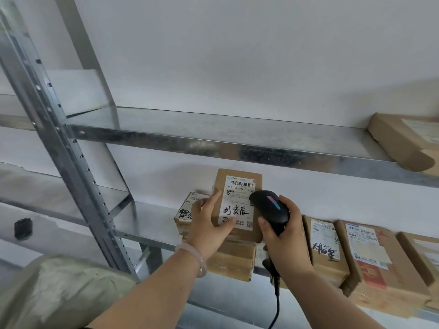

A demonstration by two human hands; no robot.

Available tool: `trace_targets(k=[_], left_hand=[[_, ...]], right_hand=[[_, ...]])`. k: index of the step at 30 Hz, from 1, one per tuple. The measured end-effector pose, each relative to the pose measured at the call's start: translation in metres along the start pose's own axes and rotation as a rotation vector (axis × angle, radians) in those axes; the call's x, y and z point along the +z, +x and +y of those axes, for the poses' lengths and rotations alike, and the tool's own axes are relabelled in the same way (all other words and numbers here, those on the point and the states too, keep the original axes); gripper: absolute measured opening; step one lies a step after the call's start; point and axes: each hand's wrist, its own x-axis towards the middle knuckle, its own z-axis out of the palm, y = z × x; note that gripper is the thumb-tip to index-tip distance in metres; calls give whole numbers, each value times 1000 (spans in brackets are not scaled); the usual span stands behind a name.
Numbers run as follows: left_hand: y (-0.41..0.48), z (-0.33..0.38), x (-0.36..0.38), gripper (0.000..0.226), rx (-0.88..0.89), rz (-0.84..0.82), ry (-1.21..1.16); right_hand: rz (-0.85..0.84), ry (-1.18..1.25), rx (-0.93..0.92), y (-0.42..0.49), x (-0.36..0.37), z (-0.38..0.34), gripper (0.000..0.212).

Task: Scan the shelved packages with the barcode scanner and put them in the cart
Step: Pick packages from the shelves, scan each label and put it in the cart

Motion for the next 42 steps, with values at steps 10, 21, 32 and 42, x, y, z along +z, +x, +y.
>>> trace_targets(k=[10, 21, 32, 42], left_hand=[[-60, 4, -62, 63, 120, 134, -112], [-126, -43, -133, 63, 46, 384, -182], [-162, -52, -160, 62, 2, 503, -42], [-167, -54, -164, 62, -2, 513, -7]], right_hand=[[-84, 36, -200, -50, 17, -45, 62], [-359, 63, -311, -98, 64, -97, 57], [-461, 128, -282, -131, 99, -116, 55], [-493, 142, -243, -134, 103, -122, 52]])
